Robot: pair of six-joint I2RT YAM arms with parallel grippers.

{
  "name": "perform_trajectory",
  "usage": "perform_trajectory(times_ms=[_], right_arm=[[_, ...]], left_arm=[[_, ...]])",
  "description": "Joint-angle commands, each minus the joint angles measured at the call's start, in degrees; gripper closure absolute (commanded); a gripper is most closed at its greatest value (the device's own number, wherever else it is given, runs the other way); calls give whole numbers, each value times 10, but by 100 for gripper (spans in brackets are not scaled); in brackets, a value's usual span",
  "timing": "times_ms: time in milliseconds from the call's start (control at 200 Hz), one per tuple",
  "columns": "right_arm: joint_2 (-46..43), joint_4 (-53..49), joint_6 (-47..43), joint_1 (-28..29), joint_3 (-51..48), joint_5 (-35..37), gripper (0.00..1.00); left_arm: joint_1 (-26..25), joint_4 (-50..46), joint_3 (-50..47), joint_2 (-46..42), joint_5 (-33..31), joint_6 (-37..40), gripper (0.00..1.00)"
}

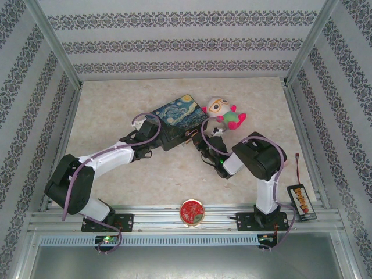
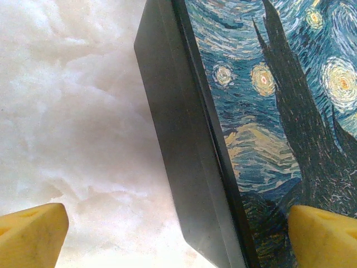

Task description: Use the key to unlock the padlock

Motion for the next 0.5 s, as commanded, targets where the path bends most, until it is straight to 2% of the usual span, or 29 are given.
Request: perform_trajectory(times_ms=[0,230,400,495], right_arm=[[8,41,-1,5,-8,68,100],[-2,55,-9,-6,-14,80,100],[-40,45,-35,-7,-41,80,100],[-76,25,-53,-6,-59,76,100]], left_arm=[[11,-40,-23,-1,-14,-5,1],[15,-38,-25,2,-10,-7,1],[32,-35,-26,2,-6,-4,0],[47,-26,-24,3,-3,1,5]])
